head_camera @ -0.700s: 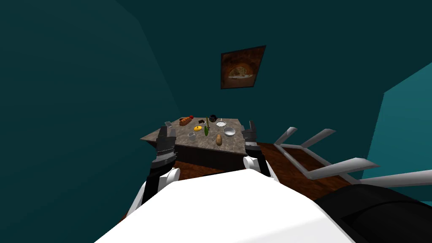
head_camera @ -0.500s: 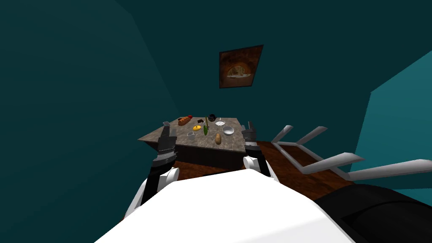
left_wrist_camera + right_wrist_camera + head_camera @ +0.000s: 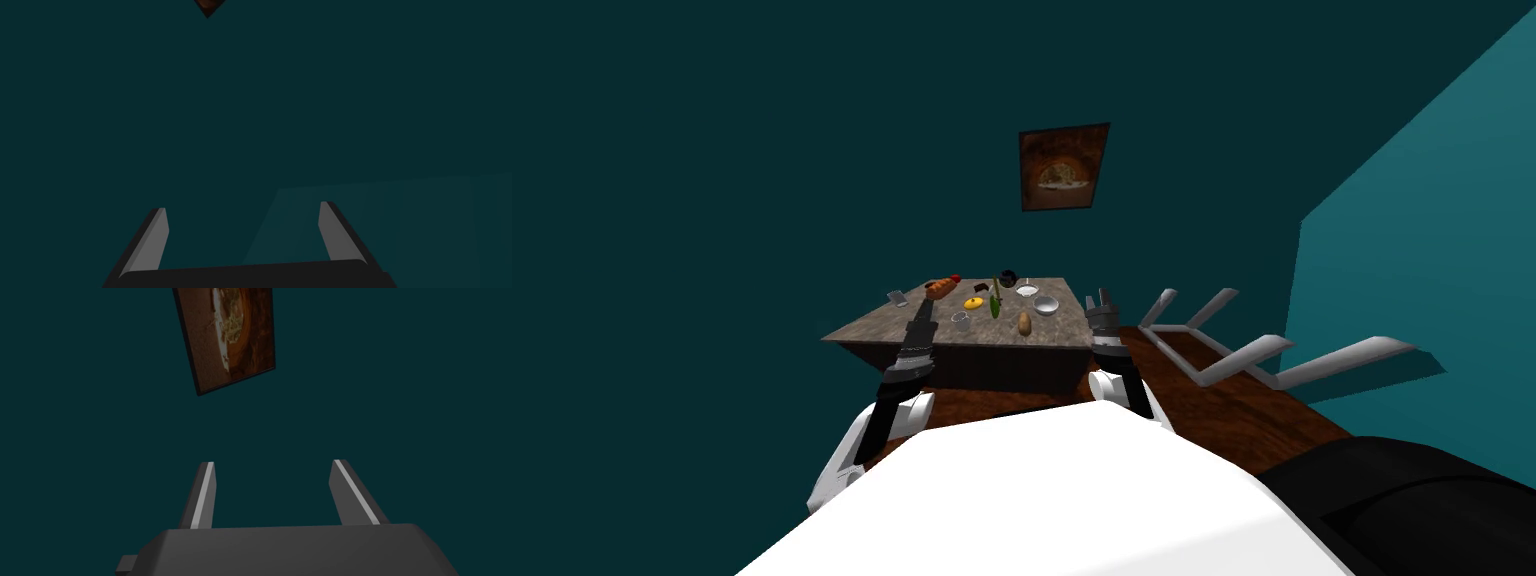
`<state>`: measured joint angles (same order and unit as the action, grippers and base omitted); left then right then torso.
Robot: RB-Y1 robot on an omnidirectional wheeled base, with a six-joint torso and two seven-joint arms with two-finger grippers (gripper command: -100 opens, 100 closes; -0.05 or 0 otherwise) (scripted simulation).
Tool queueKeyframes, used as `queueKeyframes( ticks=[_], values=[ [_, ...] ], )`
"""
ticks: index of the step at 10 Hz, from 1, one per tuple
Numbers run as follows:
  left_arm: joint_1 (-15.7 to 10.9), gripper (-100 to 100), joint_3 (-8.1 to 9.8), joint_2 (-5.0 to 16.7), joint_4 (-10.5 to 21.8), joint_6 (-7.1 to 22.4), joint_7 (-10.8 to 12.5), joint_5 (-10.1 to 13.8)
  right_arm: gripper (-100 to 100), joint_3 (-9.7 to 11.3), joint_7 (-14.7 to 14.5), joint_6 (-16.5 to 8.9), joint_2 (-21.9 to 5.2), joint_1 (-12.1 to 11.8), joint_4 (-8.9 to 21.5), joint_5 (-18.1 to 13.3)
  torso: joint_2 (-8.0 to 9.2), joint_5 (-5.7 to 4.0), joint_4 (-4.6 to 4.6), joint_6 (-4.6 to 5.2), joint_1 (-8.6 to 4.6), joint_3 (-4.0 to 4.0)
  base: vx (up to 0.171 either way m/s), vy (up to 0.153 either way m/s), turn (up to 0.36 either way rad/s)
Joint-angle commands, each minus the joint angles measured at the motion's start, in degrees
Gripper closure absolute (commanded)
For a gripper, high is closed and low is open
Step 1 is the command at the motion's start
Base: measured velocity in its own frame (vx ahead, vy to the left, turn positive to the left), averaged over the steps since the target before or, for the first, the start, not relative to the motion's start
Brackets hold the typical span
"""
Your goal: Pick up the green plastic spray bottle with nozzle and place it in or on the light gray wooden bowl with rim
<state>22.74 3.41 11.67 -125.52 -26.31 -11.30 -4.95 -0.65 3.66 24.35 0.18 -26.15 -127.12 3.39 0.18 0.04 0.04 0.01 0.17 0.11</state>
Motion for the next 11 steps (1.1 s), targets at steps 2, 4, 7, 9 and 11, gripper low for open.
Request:
queueKeyframes(
  ticks=[2, 4, 7, 9, 11],
  values=[
    [-2.4, -100, 0.3, 2.9, 3.0, 1.0, -1.1, -1.6, 0, 0.0, 0.0, 0.0, 0.0, 0.0, 0.0, 0.0, -0.01, 0.0, 0.0, 0.0, -0.01, -0.01, -0.054, 0.029, -0.158],
    [-4.4, -100, 0.65, 5.4, 5.5, 1.6, -1.9, -2.8, 0, 0.0, 0.0, 0.0, 0.0, 0.0, 0.0, 0.0, 0.0, -0.01, 0.0, 0.0, -0.03, 0.0, -0.059, 0.03, -0.179],
    [-7.2, -100, 1.21, 9.0, 9.4, 2.8, -3.1, -4.8, 0, 0.0, 0.0, 0.0, 0.0, 0.0, 0.0, 0.0, -0.03, 0.0, -0.01, -0.02, -0.02, -0.02, -0.047, 0.025, -0.162],
    [-9.0, -100, 1.63, 11.3, 12.2, 3.7, -3.9, -6.2, 0, 0.0, 0.0, 0.0, 0.0, 0.0, 0.0, 0.0, -0.08, -0.01, -0.02, -0.02, -0.03, -0.04, -0.033, 0.012, -0.16],
    [-10.6, -100, 2.09, 13.2, 15.1, 4.8, -5.0, -7.7, 0, 0.0, 0.0, 0.0, 0.0, 0.0, 0.0, 0.0, -0.14, -0.02, -0.03, -0.02, -0.1, -0.08, -0.018, -0.006, -0.145]
  ],
)
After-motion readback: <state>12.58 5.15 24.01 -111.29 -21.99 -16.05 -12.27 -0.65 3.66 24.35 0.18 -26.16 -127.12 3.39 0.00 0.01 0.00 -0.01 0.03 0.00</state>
